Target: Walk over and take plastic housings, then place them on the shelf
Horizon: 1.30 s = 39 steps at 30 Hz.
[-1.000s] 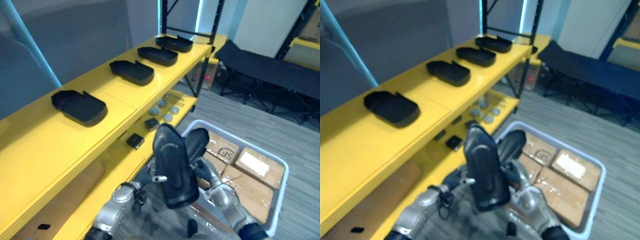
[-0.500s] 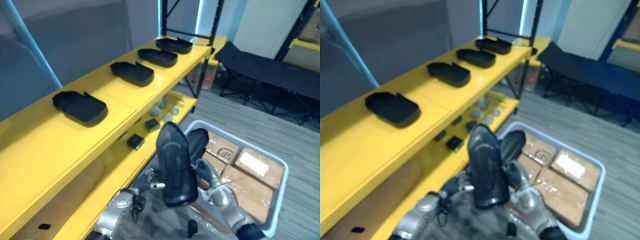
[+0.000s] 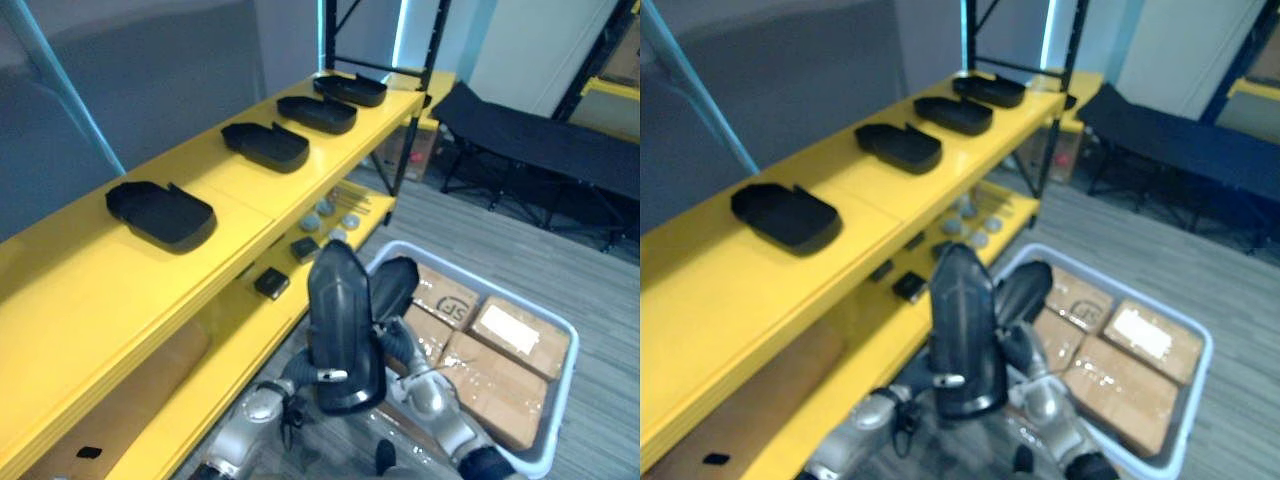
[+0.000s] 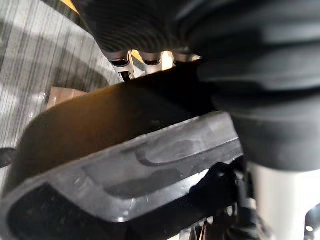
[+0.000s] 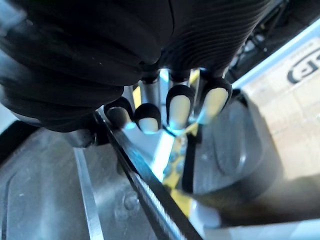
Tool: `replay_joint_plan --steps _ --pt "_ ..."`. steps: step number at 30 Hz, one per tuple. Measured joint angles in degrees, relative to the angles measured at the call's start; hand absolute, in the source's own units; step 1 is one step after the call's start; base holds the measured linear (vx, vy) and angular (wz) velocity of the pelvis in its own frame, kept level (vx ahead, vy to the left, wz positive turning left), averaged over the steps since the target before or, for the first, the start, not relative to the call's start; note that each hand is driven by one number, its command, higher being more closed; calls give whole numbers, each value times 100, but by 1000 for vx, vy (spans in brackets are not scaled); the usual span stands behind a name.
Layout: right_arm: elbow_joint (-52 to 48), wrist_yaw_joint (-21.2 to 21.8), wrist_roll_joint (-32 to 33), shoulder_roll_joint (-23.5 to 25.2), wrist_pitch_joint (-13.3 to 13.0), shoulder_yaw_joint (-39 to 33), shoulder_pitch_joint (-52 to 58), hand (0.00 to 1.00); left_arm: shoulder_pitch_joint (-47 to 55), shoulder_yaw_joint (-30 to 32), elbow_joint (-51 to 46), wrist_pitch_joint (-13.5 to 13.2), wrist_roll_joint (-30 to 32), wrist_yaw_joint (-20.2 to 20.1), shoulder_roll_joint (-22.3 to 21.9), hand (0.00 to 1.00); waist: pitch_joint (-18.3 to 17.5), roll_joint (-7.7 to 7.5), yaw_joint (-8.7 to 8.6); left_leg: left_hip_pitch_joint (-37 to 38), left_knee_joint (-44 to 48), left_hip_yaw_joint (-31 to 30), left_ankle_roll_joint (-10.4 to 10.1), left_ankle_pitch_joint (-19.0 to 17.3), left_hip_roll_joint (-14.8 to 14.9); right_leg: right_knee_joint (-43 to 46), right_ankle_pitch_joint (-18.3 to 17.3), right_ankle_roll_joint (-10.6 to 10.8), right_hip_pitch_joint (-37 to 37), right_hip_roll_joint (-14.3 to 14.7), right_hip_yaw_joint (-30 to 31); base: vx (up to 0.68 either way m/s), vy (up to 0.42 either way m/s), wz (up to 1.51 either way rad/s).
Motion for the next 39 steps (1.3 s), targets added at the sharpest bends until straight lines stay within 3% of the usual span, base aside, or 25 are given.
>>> replay_joint_plan --steps 5,12,26,33,39 --pt "-1 108 112 11 2 101 -88 100 -26 -2 131 -25 25 255 -2 100 0 -1 -1 10 -5 10 -1 1 4 0 1 -1 3 3 7 0 0 0" --pt "-86 103 225 14 2 215 -111 100 -82 14 358 -259 -67 731 -21 100 9 -19 2 89 -102 47 -4 24 10 0 1 -1 18 8 33 4 2 -2" --pt "-663 -60 607 14 45 180 -122 100 -82 -83 373 -1243 32 1561 -218 100 54 -111 6 79 -57 65 8 23 21 1 4 -15 15 24 49 0 0 0" --pt "-811 -300 678 3 -213 164 -66 100 -88 -115 76 -1377 891 1895 -220 100 89 -179 11 62 7 82 8 -4 29 1 -31 -83 14 36 62 0 -3 0" --pt "-957 -415 690 -7 -377 158 -23 100 -86 -118 -189 -1378 1127 2166 -212 100 88 -190 19 -10 87 85 9 -60 36 1 -37 -91 -3 42 64 0 0 0"
